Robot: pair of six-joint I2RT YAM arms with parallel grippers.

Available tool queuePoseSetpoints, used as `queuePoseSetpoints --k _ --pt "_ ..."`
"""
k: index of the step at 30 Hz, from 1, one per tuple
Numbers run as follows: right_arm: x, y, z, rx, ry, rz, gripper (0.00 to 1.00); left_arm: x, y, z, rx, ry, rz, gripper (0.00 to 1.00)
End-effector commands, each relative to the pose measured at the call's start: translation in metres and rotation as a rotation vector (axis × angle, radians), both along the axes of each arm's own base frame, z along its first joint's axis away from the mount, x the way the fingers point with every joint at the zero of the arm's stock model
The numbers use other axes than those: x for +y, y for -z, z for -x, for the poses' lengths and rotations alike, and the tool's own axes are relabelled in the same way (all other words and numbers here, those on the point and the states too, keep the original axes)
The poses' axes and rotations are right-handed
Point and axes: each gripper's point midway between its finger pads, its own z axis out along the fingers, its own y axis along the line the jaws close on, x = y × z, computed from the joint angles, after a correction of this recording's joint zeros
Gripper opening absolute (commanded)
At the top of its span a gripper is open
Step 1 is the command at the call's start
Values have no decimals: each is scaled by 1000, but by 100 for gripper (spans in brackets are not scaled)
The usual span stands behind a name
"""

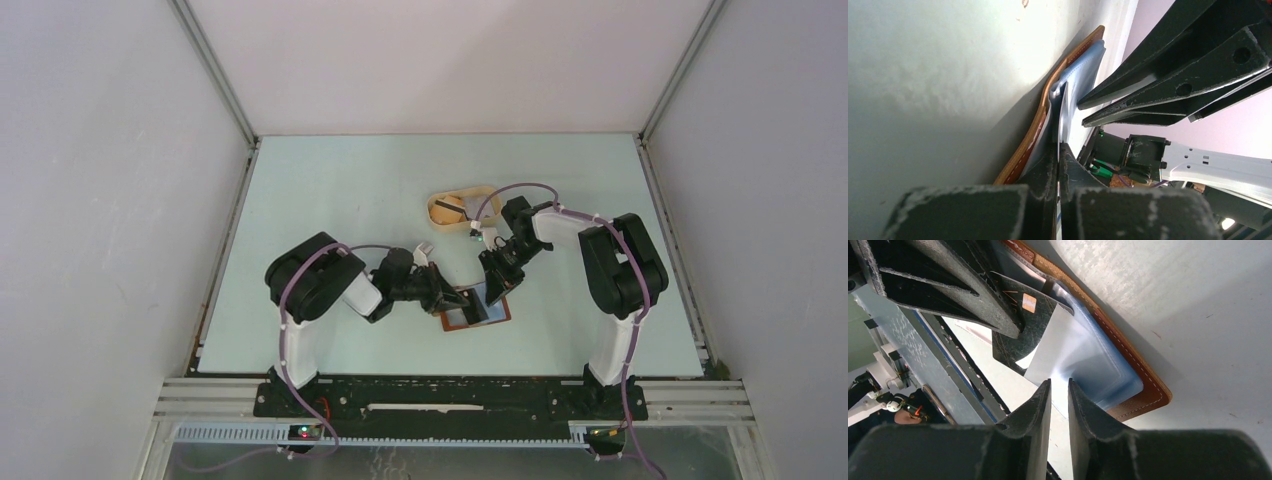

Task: Put the credit cards into the card holder
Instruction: Insert the credit card into the card holder.

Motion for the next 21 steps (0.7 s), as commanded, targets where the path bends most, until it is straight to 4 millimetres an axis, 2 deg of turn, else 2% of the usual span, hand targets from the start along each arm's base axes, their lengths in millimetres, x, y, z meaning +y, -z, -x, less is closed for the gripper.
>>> queuePoseSetpoints --k 1,7,13,18,21 --pt "0 -5 -17 -90 -7 10 28 -2 15 9 46 30 -37 1" --pt "6 -22 -17 -129 -36 -56 29 -3 18 9 53 32 -41 6" --pt "22 -60 -13 -269 -112 -221 28 -4 17 8 48 38 -40 16" --pt "46 -89 13 -497 -327 -373 21 -4 18 9 53 48 -43 22" --pt "59 -90 39 -683 -540 -436 18 -3 20 9 60 48 -46 24"
